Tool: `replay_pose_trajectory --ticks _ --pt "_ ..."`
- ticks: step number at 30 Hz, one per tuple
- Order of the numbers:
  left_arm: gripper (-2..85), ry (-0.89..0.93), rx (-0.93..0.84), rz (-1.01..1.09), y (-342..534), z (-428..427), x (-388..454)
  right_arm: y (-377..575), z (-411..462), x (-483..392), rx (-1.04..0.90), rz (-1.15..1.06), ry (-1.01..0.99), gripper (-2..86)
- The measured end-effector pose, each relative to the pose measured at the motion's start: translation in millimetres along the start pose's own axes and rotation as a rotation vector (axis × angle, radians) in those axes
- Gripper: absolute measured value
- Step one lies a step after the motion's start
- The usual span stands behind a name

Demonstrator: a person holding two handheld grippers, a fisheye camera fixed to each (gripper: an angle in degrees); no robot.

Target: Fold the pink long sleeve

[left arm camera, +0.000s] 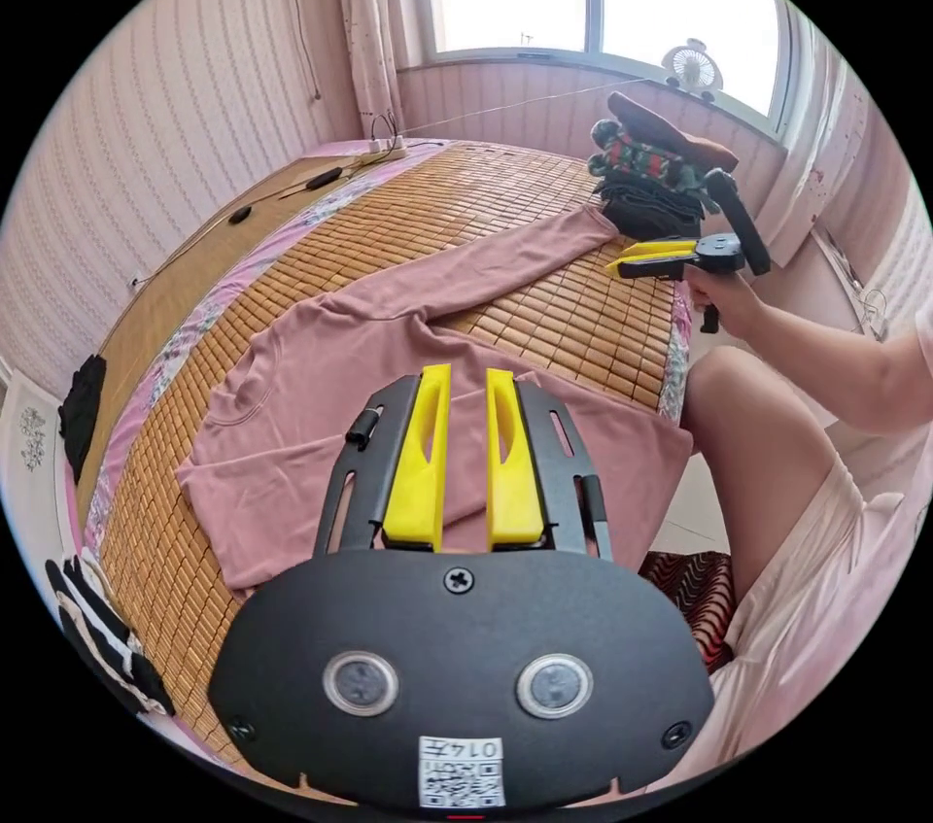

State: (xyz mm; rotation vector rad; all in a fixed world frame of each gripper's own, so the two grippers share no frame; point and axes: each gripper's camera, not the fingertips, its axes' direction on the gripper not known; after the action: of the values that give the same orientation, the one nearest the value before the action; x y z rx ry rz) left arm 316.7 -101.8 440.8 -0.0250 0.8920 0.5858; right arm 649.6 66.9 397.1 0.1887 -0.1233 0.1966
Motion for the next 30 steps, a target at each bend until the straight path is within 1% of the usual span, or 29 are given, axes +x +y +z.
replay_pose_trajectory --ticks 3,7,11,13,15,17,21,24,28,30 --pt "6.6 0.022 0.003 0.031 -37.7 41.5 19.6 -6.4 12.9 43.4 0.027 0.068 0.101 13.3" --pt "7.9 0.096 -0.052 0.065 -92.0 108.8 38.9 -7.1 19.6 79.1 0.064 0.085 0.142 13.5" --pt "8.1 0.137 -0.069 0.102 -141.0 169.6 56.8 -20.2 26.2 109.6 0.001 0.066 0.185 13.1" --pt "8.1 0.157 -0.077 0.128 -161.2 194.2 65.8 -15.3 35.3 124.6 -0.025 0.079 0.152 12.9" --pt "8.1 0.162 -0.083 0.155 -180.1 218.5 75.5 -14.1 43.0 145.0 -0.072 0.109 0.055 11.8" --pt "8.0 0.143 -0.095 0.179 -203.0 251.7 86.0 -11.5 41.0 155.9 -0.054 0.122 0.024 11.1" --pt "8.3 0.141 -0.144 0.173 -235.2 303.1 93.2 -10.2 41.1 171.8 -0.05 0.137 0.035 8.9" --pt "10.7 0.121 -0.178 0.172 -256.5 342.3 97.3 -8.6 39.6 181.5 -0.035 0.128 0.025 7.0" --pt "11.6 0.084 -0.284 0.19 -271.9 393.8 100.3 -8.5 40.4 193.7 -0.032 0.134 0.0 6.4" --pt "11.5 0.123 -0.304 0.192 -270.9 407.2 99.4 -9.1 41.6 198.3 -0.034 0.127 -0.006 6.2"
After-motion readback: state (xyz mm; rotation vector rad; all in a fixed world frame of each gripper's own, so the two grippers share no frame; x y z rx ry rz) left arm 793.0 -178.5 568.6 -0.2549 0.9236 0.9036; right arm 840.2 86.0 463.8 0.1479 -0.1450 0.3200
